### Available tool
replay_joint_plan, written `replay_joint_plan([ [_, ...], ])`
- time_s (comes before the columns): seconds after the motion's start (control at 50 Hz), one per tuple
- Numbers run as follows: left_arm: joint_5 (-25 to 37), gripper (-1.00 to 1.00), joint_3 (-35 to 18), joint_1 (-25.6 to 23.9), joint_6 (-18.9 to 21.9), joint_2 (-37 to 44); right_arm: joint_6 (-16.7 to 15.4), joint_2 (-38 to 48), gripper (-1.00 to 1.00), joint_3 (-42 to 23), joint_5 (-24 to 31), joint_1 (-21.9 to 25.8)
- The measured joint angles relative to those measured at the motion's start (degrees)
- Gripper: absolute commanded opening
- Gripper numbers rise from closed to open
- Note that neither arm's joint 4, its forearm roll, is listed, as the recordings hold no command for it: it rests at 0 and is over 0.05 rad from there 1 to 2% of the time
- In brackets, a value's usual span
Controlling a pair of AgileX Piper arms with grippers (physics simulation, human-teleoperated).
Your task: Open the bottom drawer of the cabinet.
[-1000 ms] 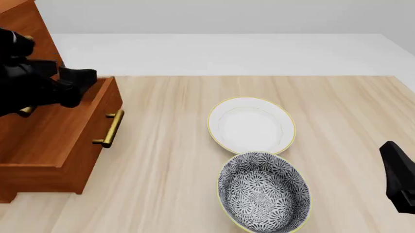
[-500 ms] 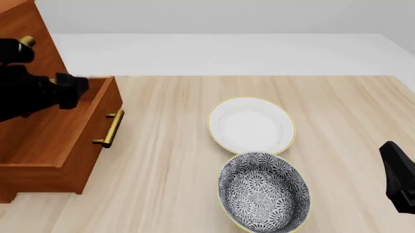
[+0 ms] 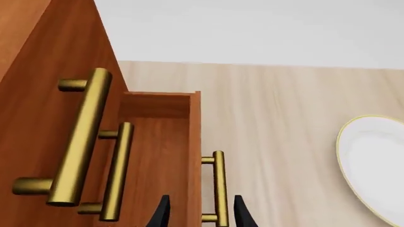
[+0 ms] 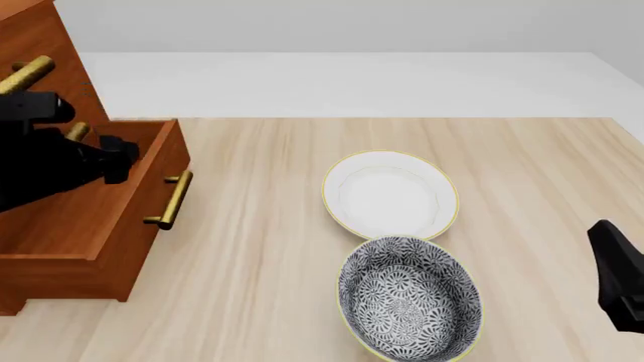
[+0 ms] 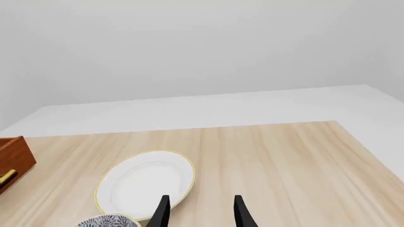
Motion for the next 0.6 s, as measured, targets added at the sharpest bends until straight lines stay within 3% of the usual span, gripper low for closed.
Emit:
replay_joint_plan([
  [0.6, -11.57, 1.00, 2.79, 2.22, 0.53, 13.45, -0.07, 0.02, 1.00, -0.02, 0.30, -0.18],
])
